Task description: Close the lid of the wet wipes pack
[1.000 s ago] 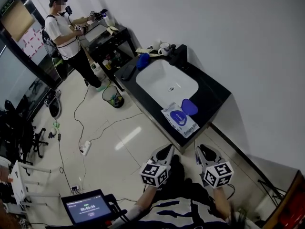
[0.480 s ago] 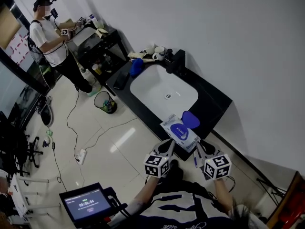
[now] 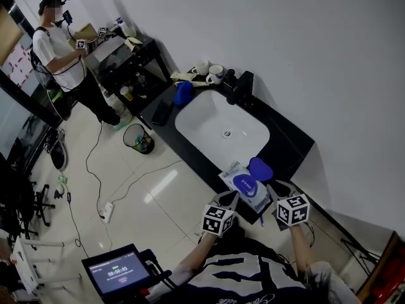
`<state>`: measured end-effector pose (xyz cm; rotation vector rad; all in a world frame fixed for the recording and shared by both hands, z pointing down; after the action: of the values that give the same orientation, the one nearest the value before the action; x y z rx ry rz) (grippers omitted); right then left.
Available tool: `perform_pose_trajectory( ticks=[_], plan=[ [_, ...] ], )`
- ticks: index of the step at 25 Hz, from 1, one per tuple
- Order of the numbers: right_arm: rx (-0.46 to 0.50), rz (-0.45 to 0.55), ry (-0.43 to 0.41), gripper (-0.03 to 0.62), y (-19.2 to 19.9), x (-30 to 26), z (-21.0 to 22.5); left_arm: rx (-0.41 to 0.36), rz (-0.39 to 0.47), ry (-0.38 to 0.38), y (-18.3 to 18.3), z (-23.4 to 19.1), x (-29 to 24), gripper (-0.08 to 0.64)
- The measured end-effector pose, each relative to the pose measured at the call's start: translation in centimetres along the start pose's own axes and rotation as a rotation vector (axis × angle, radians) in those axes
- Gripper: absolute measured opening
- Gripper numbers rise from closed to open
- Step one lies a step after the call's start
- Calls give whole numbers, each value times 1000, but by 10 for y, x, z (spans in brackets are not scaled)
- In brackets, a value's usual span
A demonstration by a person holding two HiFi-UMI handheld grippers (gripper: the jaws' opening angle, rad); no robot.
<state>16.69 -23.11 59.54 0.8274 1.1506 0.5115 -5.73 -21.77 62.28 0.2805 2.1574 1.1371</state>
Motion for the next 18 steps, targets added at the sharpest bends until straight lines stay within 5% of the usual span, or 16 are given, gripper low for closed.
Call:
perform_pose_trajectory(
  ticks=[4, 18],
  plan=[
    [1, -28, 29, 75, -2, -15, 13, -8, -31, 27, 0, -5, -7, 0],
    [-227, -4, 129, 75, -10, -35, 69, 8, -83, 74, 3, -15, -18, 0]
  ],
)
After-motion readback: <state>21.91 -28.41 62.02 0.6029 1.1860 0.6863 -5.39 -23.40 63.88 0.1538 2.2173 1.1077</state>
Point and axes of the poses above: the fingertips, and each gripper's own axes: x backward along the fingers, z to its right, y out of its underside, the point moved 9 cm from there along x, backward along the fingers, and after that the axes turned 9 degrees about y, right-handed, at the moved point
